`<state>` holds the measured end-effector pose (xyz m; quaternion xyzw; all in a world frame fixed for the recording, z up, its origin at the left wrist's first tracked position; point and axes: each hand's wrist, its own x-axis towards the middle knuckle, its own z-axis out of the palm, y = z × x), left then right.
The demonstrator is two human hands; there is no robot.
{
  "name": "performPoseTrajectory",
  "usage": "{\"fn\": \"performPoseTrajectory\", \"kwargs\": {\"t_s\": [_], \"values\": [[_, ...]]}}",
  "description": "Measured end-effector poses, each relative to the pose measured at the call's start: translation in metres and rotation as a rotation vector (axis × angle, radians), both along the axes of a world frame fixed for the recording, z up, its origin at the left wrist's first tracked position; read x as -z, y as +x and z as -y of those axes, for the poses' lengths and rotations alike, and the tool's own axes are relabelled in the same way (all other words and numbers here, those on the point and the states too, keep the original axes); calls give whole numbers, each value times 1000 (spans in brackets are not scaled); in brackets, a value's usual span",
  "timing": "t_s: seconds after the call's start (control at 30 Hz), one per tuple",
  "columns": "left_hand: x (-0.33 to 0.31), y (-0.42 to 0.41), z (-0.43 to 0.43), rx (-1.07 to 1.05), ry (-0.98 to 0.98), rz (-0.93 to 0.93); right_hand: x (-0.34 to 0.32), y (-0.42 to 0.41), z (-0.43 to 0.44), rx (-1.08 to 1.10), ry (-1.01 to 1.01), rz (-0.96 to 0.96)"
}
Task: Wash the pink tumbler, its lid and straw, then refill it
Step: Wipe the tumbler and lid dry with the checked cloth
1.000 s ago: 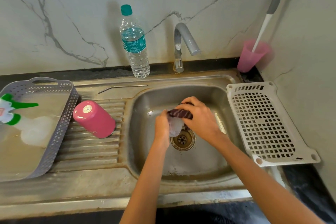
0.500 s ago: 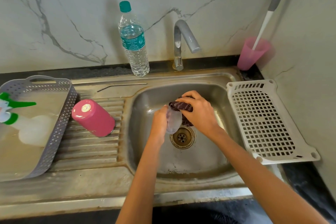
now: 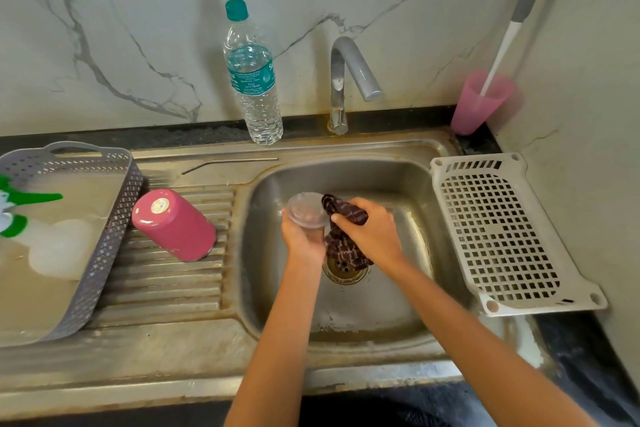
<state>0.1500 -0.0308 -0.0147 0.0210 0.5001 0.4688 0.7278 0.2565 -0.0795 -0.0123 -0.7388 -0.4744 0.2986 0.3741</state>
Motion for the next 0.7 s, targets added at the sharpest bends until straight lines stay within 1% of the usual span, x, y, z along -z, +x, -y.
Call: {"fn": "performPoseTrajectory", "kwargs": {"t_s": [0.07,0.13,0.23,0.3,0.37,0.43,0.5,0.57,0.63,0.7], "values": [[5,-2,-3,31,-10,-41,0,-6,5,-55,41,108],[6,-2,-3,44,48,-76,-4,-9,4,-98,92,214],[2,-1,0,159,126,-155,-14,-17,-1,-141,112,364],[0,1,6,251,155,-181,-23,-23,-9,-107,108,424],[2,6,16,313,223,-187,-31,-24,-23,-60,83,416],[3,7,21,327,254,-186,-36,-20,-33,-81,42,381],[2,1,14,315,237,-192,-38,-17,-32,-158,14,355],[4,-5,2,279,170,-179,-36,-19,-22,-228,-9,386],[8,-10,-4,260,150,-213,-31,-21,-16,-237,-28,384],[12,-11,-5,271,209,-261,-28,-18,-17,-195,-30,348]]}}
